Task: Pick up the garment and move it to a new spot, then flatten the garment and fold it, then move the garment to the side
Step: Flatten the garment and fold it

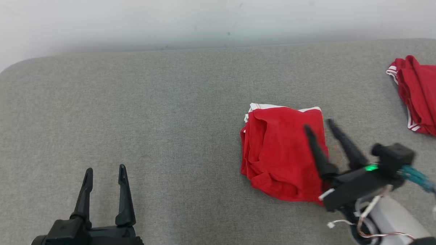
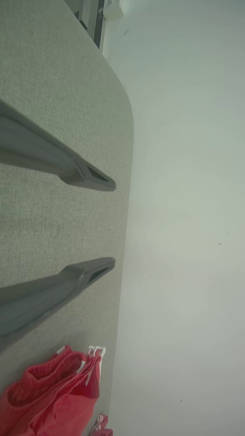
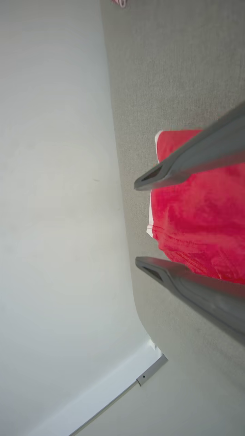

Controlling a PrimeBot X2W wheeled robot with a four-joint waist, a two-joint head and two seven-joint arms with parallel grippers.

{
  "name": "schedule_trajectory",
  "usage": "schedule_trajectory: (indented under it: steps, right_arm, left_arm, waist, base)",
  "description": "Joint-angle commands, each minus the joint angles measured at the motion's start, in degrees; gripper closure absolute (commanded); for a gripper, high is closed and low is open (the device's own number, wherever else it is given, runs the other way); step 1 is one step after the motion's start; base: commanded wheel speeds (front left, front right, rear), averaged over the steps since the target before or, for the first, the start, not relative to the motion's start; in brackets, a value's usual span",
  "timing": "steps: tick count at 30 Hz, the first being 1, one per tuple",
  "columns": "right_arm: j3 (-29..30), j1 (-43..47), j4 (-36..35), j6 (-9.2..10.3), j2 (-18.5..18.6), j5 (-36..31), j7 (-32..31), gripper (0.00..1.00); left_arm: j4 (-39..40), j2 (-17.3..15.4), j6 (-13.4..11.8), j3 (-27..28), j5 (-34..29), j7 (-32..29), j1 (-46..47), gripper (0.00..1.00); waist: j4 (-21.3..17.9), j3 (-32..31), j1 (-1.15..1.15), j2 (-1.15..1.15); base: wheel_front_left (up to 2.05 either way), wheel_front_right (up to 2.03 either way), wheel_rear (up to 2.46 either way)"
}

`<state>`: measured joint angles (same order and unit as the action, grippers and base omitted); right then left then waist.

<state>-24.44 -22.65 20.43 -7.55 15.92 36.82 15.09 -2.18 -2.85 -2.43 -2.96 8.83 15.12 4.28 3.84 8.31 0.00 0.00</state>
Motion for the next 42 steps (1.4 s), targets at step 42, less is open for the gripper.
schedule_trajectory:
  steps: [42]
  right_arm:
    - [18.4, 17.6, -13.5, 0.17, -4.9, -11.2, 0.1, 0.0]
  left_arm:
    - [-1.3, -0.1, 4.5, -3.7, -2.9, 0.0, 1.8, 0.0]
  waist:
    - [-4.4, -2.7, 0.0, 0.0]
  base:
    - [0.0, 0.0, 0.0]
